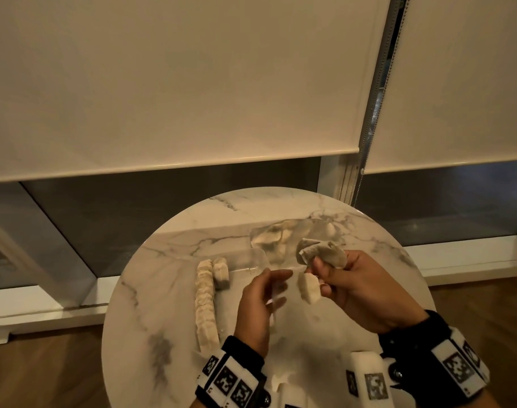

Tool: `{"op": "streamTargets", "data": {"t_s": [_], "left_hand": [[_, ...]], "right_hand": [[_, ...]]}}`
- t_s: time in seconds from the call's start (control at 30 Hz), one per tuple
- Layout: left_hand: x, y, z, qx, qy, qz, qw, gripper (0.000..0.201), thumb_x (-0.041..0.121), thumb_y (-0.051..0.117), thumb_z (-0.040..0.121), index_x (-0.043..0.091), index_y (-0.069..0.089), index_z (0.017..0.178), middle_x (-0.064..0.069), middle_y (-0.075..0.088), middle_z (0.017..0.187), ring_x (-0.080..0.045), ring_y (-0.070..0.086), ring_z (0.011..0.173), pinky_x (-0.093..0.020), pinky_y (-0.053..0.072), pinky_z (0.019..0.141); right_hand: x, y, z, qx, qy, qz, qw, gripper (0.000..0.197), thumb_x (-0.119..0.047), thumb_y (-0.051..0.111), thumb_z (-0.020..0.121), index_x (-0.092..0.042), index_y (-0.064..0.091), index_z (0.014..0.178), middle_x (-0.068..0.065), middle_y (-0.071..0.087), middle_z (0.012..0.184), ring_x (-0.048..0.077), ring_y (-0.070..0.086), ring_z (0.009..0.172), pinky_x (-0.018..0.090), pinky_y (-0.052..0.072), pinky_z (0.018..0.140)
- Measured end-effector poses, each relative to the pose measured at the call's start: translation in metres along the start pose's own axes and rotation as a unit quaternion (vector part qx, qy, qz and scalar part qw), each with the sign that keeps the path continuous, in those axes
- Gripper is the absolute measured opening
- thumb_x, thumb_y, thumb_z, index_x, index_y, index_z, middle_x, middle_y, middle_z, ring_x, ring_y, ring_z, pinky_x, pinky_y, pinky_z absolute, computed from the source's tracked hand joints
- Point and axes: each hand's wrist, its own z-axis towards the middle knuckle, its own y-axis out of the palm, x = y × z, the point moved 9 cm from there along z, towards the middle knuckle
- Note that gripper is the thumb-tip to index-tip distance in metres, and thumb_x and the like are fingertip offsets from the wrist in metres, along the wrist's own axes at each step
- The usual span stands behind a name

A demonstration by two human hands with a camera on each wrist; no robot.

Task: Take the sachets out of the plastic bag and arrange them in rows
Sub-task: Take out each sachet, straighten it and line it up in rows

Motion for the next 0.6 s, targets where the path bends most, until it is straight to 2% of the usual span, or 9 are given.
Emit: {"op": "streamTargets", "data": {"t_s": [0.07, 0.1, 0.17, 0.23, 0.33, 0.4, 0.43, 0.5, 0.6], "left_hand": [[-0.004, 0.01, -0.005, -0.021, -0.086, -0.173, 0.981, 0.044, 0.038, 0.046, 0.096, 0.005, 0.075, 0.095, -0.016, 0.074, 0.097, -0.028, 0.069, 0.09, -0.042, 0.047, 0.087], [-0.005, 0.017, -0.009, -0.04, -0.121, -0.229, 0.965, 0.047, 0.042, 0.049, 0.093, 0.003, 0.074, 0.098, -0.017, 0.072, 0.091, -0.027, 0.068, 0.081, -0.043, 0.047, 0.086], [-0.004, 0.024, -0.017, -0.073, -0.164, -0.292, 0.94, 0.051, 0.049, 0.051, 0.092, 0.005, 0.069, 0.109, -0.013, 0.066, 0.078, -0.024, 0.061, 0.075, -0.046, 0.05, 0.086], [-0.006, 0.023, -0.02, -0.085, -0.184, -0.336, 0.92, 0.053, 0.054, 0.053, 0.09, 0.009, 0.065, 0.115, -0.01, 0.061, 0.074, -0.022, 0.052, 0.073, -0.05, 0.051, 0.088], [-0.008, 0.016, -0.02, -0.076, -0.192, -0.336, 0.919, 0.053, 0.056, 0.056, 0.087, 0.01, 0.068, 0.111, -0.014, 0.067, 0.088, -0.026, 0.059, 0.069, -0.051, 0.052, 0.086], [-0.011, 0.011, -0.02, -0.066, -0.201, -0.311, 0.927, 0.053, 0.055, 0.058, 0.086, 0.014, 0.068, 0.117, -0.015, 0.07, 0.101, -0.03, 0.068, 0.08, -0.049, 0.054, 0.08], [-0.014, 0.01, -0.02, -0.06, -0.206, -0.294, 0.931, 0.05, 0.053, 0.06, 0.085, 0.018, 0.067, 0.119, -0.014, 0.069, 0.103, -0.03, 0.069, 0.085, -0.048, 0.054, 0.078], [-0.018, 0.009, -0.02, -0.048, -0.211, -0.267, 0.939, 0.04, 0.047, 0.061, 0.086, 0.023, 0.066, 0.117, -0.009, 0.069, 0.095, -0.026, 0.067, 0.085, -0.045, 0.054, 0.075], [-0.025, 0.011, -0.02, -0.03, -0.221, -0.269, 0.937, 0.029, 0.041, 0.056, 0.092, 0.02, 0.064, 0.109, -0.007, 0.067, 0.083, -0.023, 0.066, 0.076, -0.037, 0.055, 0.065]], "right_hand": [[0.007, 0.009, 0.007, 0.0, -0.007, 0.001, 1.0, 0.025, -0.018, 0.076, 0.081, 0.006, 0.073, 0.085, 0.022, 0.064, 0.079, 0.018, 0.055, 0.064, 0.026, 0.052, 0.063], [0.012, 0.013, 0.01, 0.001, -0.009, -0.001, 1.0, 0.031, -0.018, 0.077, 0.084, 0.01, 0.071, 0.093, 0.028, 0.064, 0.088, 0.022, 0.056, 0.068, 0.028, 0.052, 0.065], [0.022, 0.018, 0.016, 0.013, -0.005, -0.014, 1.0, 0.034, -0.016, 0.073, 0.089, 0.014, 0.067, 0.104, 0.035, 0.061, 0.092, 0.022, 0.056, 0.067, 0.028, 0.053, 0.063], [0.028, 0.022, 0.018, 0.028, -0.003, -0.089, 0.996, 0.023, -0.013, 0.067, 0.093, 0.008, 0.071, 0.103, 0.038, 0.061, 0.087, 0.018, 0.058, 0.061, 0.03, 0.054, 0.06], [0.035, 0.026, 0.019, 0.025, -0.007, -0.223, 0.974, 0.016, -0.013, 0.066, 0.095, 0.001, 0.075, 0.096, 0.022, 0.07, 0.078, 0.018, 0.064, 0.061, 0.031, 0.054, 0.059], [0.041, 0.031, 0.018, 0.0, -0.008, -0.295, 0.956, 0.014, -0.013, 0.067, 0.095, -0.006, 0.077, 0.088, 0.011, 0.076, 0.08, 0.019, 0.071, 0.071, 0.032, 0.056, 0.065], [0.044, 0.033, 0.017, -0.014, -0.008, -0.332, 0.943, 0.015, -0.015, 0.068, 0.094, -0.011, 0.077, 0.084, 0.007, 0.076, 0.079, 0.019, 0.073, 0.075, 0.034, 0.057, 0.069], [0.049, 0.035, 0.017, -0.023, -0.011, -0.403, 0.915, 0.019, -0.024, 0.068, 0.092, -0.016, 0.075, 0.076, 0.001, 0.074, 0.074, 0.016, 0.072, 0.075, 0.038, 0.056, 0.071], [0.051, 0.033, 0.018, 0.006, -0.031, -0.507, 0.861, 0.026, -0.037, 0.064, 0.089, -0.02, 0.068, 0.069, -0.002, 0.069, 0.068, 0.009, 0.066, 0.067, 0.04, 0.053, 0.067]]}}
